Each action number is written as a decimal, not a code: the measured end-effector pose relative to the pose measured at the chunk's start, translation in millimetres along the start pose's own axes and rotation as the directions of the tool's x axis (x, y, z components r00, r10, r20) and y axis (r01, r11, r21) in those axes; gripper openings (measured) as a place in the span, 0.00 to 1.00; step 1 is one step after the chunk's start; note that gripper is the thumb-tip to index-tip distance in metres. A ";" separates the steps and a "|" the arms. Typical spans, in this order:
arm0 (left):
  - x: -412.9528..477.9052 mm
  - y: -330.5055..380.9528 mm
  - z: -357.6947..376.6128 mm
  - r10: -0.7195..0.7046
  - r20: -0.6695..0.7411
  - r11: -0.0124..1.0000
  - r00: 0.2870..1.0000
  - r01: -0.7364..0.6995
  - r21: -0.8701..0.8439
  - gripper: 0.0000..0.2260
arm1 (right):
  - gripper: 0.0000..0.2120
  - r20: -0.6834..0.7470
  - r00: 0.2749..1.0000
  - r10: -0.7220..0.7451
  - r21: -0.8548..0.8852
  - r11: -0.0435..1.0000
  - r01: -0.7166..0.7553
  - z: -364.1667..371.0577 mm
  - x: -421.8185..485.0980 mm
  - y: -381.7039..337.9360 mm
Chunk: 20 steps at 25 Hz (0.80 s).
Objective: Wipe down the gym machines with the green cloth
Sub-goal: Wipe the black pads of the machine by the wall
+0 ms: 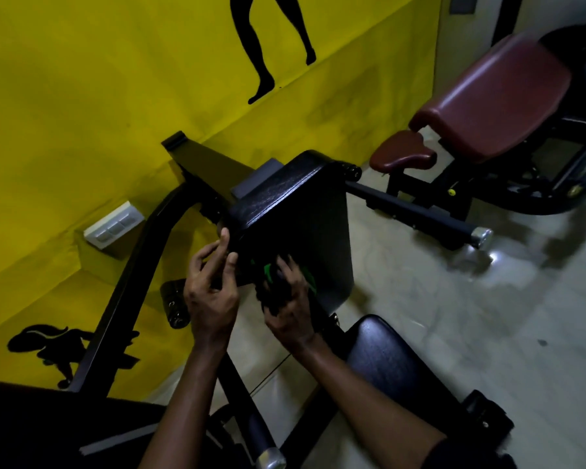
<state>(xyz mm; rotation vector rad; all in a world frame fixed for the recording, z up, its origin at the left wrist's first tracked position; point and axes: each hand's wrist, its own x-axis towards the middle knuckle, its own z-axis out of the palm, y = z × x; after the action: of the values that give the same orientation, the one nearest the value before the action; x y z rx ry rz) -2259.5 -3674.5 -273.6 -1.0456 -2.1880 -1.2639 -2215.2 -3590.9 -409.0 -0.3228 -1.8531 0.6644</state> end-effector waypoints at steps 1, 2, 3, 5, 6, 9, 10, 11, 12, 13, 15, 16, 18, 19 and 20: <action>-2.4 1.9 0.9 0.006 -0.008 0.999 1.000 -0.005 0.039 0.19 | 0.37 0.012 1.000 0.009 0.003 1.000 -0.009 -1.1 -1.1 4.6; -6.8 4.5 3.7 0.006 -0.018 0.996 1.000 -0.004 0.084 0.21 | 0.36 0.022 1.000 0.023 -0.001 1.000 -0.023 -4.0 -0.8 10.3; -13.1 7.9 7.5 0.002 -0.034 0.990 0.999 0.003 0.138 0.22 | 0.33 0.021 0.998 0.053 -0.001 0.999 -0.053 -7.5 1.1 15.4; -30.1 10.6 18.9 0.079 -0.048 0.956 0.996 -0.062 0.286 0.25 | 0.30 -0.002 0.978 0.208 0.058 0.977 -0.207 -13.8 8.6 24.5; -38.6 9.0 24.6 0.170 0.006 0.916 0.985 -0.160 0.367 0.26 | 0.30 -0.011 0.949 0.314 0.101 0.945 -0.311 -14.7 14.1 28.4; -54.0 -1.4 29.4 0.283 0.351 0.755 0.892 -0.434 0.493 0.30 | 0.30 0.008 0.812 0.584 0.197 0.795 -0.573 -11.0 31.0 34.7; -54.0 -5.7 26.6 0.258 0.441 0.721 0.860 -0.475 0.504 0.31 | 0.29 -0.003 0.763 0.646 0.218 0.745 -0.630 -9.1 35.2 37.4; -53.3 -9.8 24.3 0.226 0.505 0.700 0.833 -0.499 0.511 0.32 | 0.29 -0.024 0.716 0.697 0.232 0.701 -0.675 -7.8 39.0 42.4; -52.7 -13.4 22.8 0.194 0.550 0.686 0.812 -0.513 0.516 0.33 | 0.28 -0.051 0.672 0.738 0.232 0.664 -0.711 -8.3 42.1 47.8; -51.5 -14.5 22.0 0.163 0.582 0.675 0.796 -0.521 0.522 0.33 | 0.27 -0.083 0.625 0.776 0.216 0.626 -0.749 -11.2 44.2 52.3; -51.2 -11.7 20.9 0.121 0.600 0.670 0.791 -0.511 0.538 0.34 | 0.25 -0.104 0.556 0.825 0.223 0.564 -0.795 -20.2 45.7 58.2; -49.0 -7.1 20.8 0.123 0.591 0.672 0.798 -0.505 0.542 0.33 | 0.24 -0.094 0.549 0.831 0.251 0.553 -0.794 -23.8 47.0 59.2; -38.8 7.0 24.9 0.144 0.573 0.666 0.807 -0.507 0.547 0.31 | 0.24 -0.086 0.584 0.807 0.322 0.577 -0.750 -30.2 55.7 56.8; -31.3 14.8 29.9 0.155 0.566 0.660 0.810 -0.511 0.550 0.30 | 0.24 -0.103 0.623 0.776 0.342 0.616 -0.710 -33.6 62.9 56.0; -23.1 22.4 35.4 0.162 0.563 0.656 0.811 -0.515 0.552 0.30 | 0.23 -0.130 0.676 0.725 0.343 0.673 -0.655 -37.7 71.8 55.6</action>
<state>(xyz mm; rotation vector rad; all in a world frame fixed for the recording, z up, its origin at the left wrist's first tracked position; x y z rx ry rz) -2226.7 -3646.4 -294.2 -1.4262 -2.3034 0.0540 -2212.4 -3498.2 -376.5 -0.9250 -1.3212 1.3240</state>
